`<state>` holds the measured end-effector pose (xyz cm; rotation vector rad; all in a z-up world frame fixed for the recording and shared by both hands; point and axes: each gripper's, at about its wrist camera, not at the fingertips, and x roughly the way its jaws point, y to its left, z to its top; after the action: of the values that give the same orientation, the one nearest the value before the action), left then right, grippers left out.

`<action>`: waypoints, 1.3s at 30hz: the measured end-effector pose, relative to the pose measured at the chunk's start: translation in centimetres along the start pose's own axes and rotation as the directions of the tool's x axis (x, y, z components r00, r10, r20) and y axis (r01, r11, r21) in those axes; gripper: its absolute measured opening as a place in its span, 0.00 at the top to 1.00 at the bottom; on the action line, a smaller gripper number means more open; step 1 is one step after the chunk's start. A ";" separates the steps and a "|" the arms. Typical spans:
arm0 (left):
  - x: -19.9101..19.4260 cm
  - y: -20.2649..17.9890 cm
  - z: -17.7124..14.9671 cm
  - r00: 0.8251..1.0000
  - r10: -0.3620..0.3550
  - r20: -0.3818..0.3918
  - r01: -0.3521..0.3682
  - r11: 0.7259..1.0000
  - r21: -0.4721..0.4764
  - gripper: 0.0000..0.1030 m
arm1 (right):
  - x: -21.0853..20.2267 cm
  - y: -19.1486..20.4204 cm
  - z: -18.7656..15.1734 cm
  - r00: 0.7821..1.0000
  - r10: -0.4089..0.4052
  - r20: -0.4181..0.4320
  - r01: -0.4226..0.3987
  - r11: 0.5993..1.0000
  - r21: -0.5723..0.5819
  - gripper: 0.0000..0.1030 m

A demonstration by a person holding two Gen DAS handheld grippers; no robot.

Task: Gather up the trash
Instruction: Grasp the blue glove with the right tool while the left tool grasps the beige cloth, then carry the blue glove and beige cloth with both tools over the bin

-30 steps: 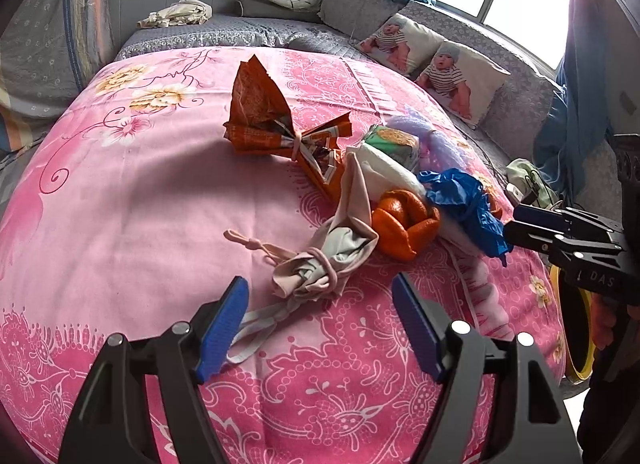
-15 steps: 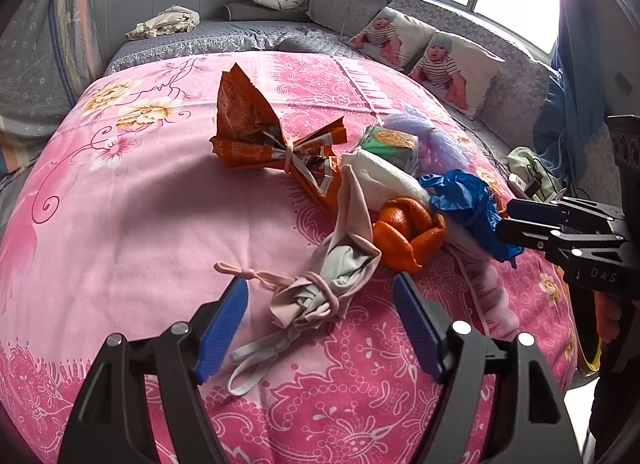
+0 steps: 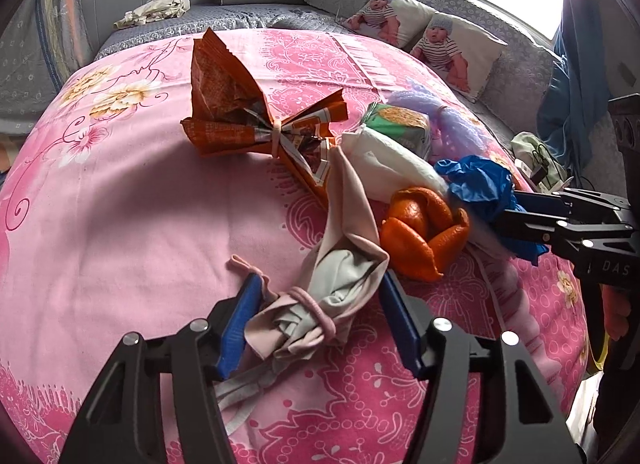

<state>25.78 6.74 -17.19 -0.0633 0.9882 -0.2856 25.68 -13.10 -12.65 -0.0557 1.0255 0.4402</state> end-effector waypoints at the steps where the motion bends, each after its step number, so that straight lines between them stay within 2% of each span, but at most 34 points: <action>1: 0.1 0.1 0.0 1.000 0.000 0.001 0.000 1.000 -0.003 0.48 | 0.1 -0.1 0.1 1.000 0.000 -0.003 0.000 1.000 0.003 0.64; 6: 0.0 0.4 0.3 1.000 -0.004 0.002 0.004 1.000 -0.015 0.58 | 0.3 -0.2 0.1 1.000 -0.001 -0.007 0.001 1.000 0.001 0.72; 13: -0.5 0.2 0.4 1.000 0.004 0.012 -0.004 1.000 -0.022 0.64 | -0.3 0.0 0.1 1.000 -0.009 0.010 0.009 1.000 -0.003 0.80; 25: -4.4 0.9 0.0 0.997 0.042 0.072 -0.038 0.998 -0.047 0.68 | -4.5 1.3 -0.8 0.996 0.004 0.087 -0.002 1.000 -0.023 0.81; 39: -9.6 1.8 -3.6 0.990 0.037 0.136 -0.025 0.996 -0.087 0.68 | -7.7 2.6 -3.0 0.993 0.023 0.118 -0.018 0.999 -0.040 0.81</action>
<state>18.20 11.25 -11.70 -0.1436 0.8637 -0.2073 18.86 -14.01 -7.42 -0.0534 0.9017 0.4768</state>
